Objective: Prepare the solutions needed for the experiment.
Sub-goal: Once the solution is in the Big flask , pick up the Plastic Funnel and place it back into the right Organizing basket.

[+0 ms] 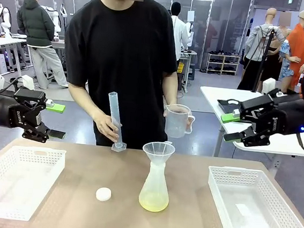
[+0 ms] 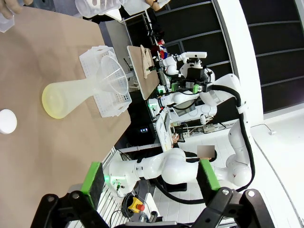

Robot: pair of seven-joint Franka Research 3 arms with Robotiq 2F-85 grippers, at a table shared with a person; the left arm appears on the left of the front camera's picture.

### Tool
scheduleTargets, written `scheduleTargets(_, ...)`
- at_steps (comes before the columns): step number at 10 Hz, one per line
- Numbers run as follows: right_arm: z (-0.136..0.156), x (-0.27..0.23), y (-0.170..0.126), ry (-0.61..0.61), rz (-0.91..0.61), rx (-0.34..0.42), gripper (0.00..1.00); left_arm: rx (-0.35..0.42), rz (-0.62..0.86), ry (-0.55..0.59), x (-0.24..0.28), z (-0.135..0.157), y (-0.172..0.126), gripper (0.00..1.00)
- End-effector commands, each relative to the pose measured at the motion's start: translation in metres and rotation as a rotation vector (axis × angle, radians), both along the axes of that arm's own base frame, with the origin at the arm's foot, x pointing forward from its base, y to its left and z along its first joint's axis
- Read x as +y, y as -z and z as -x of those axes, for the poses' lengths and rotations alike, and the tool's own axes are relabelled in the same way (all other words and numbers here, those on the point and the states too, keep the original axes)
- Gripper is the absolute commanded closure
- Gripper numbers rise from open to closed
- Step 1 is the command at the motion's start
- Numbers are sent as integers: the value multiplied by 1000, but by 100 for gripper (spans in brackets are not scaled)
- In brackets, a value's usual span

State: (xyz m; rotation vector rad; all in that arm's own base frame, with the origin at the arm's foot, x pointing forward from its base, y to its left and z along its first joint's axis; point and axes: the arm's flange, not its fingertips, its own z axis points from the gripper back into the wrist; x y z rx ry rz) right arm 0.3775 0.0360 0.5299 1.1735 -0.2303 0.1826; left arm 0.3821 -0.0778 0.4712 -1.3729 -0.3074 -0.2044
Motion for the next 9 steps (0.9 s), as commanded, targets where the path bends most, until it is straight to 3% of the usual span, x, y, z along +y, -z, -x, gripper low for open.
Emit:
scheduleTargets(1, -16, 19, -27, 51, 236, 38, 31, 6, 28, -3, -2, -1, -2, 0)
scheduleTargets(4, -52, 53, -52, 55, 552, 102, 31, 6, 28, -3, -2, -1, -2, 0)
scheduleTargets(7, -84, 94, -69, 46, 761, 84, 31, 6, 28, -3, -2, -1, -2, 0)
scheduleTargets(9, -91, 114, -74, 126, 884, 95, 31, 6, 28, -3, -2, -1, -2, 0)
